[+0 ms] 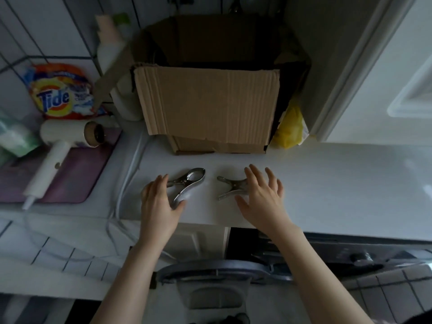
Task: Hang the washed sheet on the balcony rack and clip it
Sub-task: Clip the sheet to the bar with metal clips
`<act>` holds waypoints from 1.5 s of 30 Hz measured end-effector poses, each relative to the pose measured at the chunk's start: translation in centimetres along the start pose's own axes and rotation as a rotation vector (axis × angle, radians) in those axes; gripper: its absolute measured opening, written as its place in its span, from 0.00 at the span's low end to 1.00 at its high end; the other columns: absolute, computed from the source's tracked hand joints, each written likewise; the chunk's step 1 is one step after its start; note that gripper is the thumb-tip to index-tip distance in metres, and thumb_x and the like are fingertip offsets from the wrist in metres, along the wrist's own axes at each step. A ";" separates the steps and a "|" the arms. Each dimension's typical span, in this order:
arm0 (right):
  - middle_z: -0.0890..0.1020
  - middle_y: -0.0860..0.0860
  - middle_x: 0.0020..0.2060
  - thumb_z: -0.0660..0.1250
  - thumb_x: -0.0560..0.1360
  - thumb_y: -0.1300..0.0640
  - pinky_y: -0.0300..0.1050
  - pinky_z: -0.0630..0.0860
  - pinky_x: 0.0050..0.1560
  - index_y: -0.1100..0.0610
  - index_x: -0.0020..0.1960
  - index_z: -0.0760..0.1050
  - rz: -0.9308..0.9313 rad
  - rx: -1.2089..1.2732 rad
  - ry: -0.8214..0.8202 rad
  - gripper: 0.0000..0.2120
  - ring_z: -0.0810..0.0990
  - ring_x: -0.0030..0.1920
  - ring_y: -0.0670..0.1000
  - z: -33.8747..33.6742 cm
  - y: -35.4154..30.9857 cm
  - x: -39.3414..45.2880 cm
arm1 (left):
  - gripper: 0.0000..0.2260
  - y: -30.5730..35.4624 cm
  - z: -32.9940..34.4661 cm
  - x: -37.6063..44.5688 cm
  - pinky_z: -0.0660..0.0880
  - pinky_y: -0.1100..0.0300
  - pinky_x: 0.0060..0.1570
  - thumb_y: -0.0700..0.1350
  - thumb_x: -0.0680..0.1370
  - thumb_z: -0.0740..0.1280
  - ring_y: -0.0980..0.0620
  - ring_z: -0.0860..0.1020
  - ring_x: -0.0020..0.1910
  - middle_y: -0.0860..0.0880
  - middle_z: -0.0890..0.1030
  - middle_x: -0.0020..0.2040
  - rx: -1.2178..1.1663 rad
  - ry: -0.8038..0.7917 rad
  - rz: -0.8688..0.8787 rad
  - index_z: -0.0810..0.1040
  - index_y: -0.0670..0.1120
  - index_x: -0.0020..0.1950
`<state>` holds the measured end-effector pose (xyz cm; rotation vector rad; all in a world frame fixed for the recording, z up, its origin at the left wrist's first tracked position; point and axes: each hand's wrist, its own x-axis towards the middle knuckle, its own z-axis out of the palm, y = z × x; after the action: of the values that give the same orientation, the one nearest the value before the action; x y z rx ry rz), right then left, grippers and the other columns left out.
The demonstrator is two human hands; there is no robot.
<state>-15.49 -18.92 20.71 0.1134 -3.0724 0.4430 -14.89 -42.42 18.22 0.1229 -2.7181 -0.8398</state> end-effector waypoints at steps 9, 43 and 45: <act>0.67 0.50 0.72 0.62 0.76 0.46 0.60 0.56 0.72 0.54 0.72 0.65 -0.094 -0.035 -0.003 0.26 0.59 0.74 0.57 0.9 0.3 1.8 | 0.32 -0.3 0.4 -0.4 0.67 0.52 0.64 0.45 0.70 0.76 0.43 0.70 0.65 0.40 0.76 0.63 -0.131 0.057 -0.150 0.70 0.39 0.70; 0.74 0.50 0.42 0.63 0.77 0.60 0.49 0.74 0.35 0.49 0.57 0.64 0.367 1.037 0.198 0.12 0.73 0.33 0.48 -5.1 3.9 -7.3 | 0.35 12.8 1.3 -1.0 0.76 0.66 0.55 0.40 0.66 0.78 0.58 0.79 0.54 0.53 0.75 0.63 -0.748 -0.266 0.168 0.68 0.59 0.68; 0.73 0.49 0.40 0.62 0.77 0.54 0.49 0.70 0.36 0.47 0.57 0.65 0.430 1.091 0.246 0.11 0.70 0.33 0.49 -4.8 3.9 -9.0 | 0.36 13.2 1.8 -1.5 0.74 0.71 0.53 0.38 0.66 0.78 0.58 0.79 0.55 0.52 0.75 0.62 -0.774 -0.355 0.209 0.68 0.59 0.67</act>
<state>-6.74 -13.21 23.86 -0.5301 -2.2382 1.8931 -13.94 -30.36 23.87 -0.5034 -2.4106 -1.8987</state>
